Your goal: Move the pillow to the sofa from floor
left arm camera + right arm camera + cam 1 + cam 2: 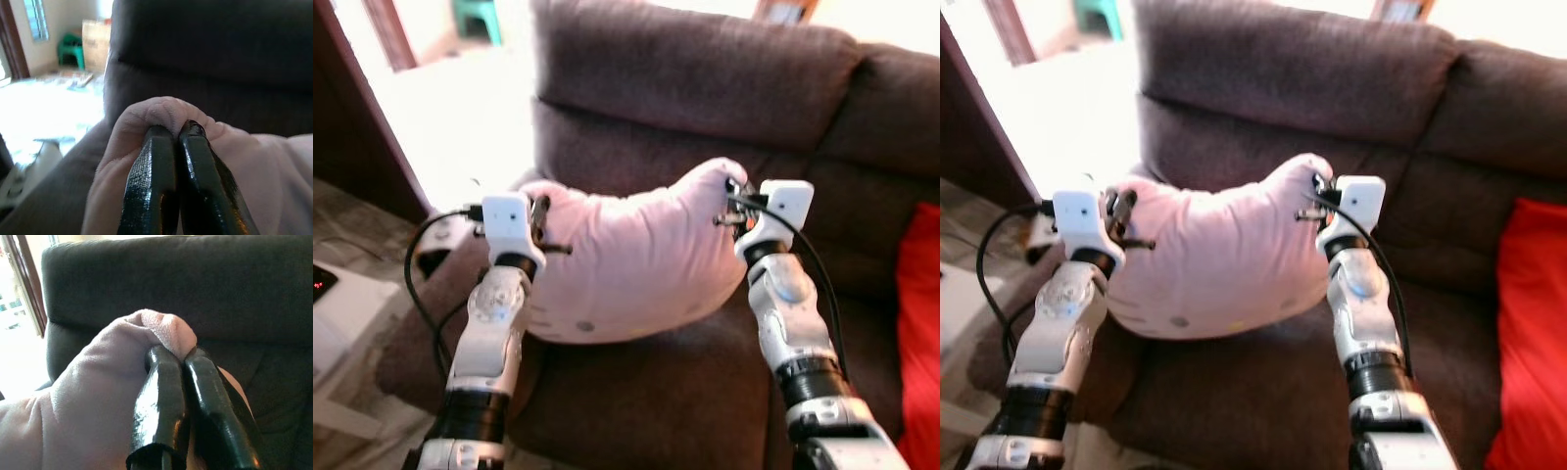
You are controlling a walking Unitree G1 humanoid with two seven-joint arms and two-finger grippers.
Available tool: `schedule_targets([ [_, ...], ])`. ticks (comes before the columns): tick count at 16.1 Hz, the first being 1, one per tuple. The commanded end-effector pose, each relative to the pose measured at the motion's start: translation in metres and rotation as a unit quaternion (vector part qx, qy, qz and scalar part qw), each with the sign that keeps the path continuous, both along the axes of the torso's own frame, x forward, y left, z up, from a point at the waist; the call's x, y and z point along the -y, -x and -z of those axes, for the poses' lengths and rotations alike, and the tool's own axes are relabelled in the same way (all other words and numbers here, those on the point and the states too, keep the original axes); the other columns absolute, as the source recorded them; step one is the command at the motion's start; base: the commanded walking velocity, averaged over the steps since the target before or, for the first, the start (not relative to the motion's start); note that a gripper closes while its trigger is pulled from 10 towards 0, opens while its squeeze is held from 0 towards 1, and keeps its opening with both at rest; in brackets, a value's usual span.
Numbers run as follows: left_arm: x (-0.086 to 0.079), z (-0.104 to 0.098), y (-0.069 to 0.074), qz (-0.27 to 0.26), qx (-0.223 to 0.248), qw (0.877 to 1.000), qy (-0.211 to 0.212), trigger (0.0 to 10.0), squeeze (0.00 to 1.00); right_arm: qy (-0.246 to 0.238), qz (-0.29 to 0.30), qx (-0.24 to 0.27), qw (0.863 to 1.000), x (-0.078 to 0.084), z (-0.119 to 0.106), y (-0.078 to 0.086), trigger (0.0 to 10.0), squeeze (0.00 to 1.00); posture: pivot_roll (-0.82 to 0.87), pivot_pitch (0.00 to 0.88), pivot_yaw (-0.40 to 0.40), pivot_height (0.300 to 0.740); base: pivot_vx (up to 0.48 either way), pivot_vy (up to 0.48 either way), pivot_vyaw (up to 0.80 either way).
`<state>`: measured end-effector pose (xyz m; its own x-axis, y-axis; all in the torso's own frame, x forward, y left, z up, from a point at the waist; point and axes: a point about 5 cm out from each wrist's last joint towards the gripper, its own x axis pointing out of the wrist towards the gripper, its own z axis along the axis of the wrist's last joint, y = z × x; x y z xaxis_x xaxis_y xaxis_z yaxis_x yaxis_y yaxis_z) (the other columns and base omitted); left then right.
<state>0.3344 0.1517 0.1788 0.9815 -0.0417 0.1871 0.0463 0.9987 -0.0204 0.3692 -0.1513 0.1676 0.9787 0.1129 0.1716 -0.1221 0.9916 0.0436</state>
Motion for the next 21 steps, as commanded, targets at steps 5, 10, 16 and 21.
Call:
schedule_targets([
  [5,0.016,-0.017,-0.004,0.065,-0.021,0.996,0.051,10.0,0.00,0.046,-0.031,-0.014,0.998,-0.011,-0.032,-0.032,10.0,0.00,0.15,0.121,-0.104,0.740,0.000,0.000,0.00],
  [10,0.026,-0.006,0.021,0.175,-0.074,0.982,0.012,10.0,0.00,0.043,-0.046,-0.036,0.997,-0.033,-0.043,-0.043,10.0,0.00,0.19,0.140,-0.123,0.740,0.000,0.000,0.00],
  [16,0.012,-0.037,0.028,0.145,-0.034,0.986,0.079,10.0,0.00,0.013,-0.082,-0.046,0.995,-0.060,-0.041,-0.043,10.0,0.00,0.19,0.179,-0.140,0.740,0.000,0.000,0.00],
  [21,-0.013,-0.043,0.025,0.070,-0.025,0.993,0.089,10.0,0.00,-0.009,-0.129,-0.032,0.991,-0.089,-0.048,-0.039,10.0,0.00,0.20,0.192,-0.150,0.740,0.000,0.000,0.00],
])
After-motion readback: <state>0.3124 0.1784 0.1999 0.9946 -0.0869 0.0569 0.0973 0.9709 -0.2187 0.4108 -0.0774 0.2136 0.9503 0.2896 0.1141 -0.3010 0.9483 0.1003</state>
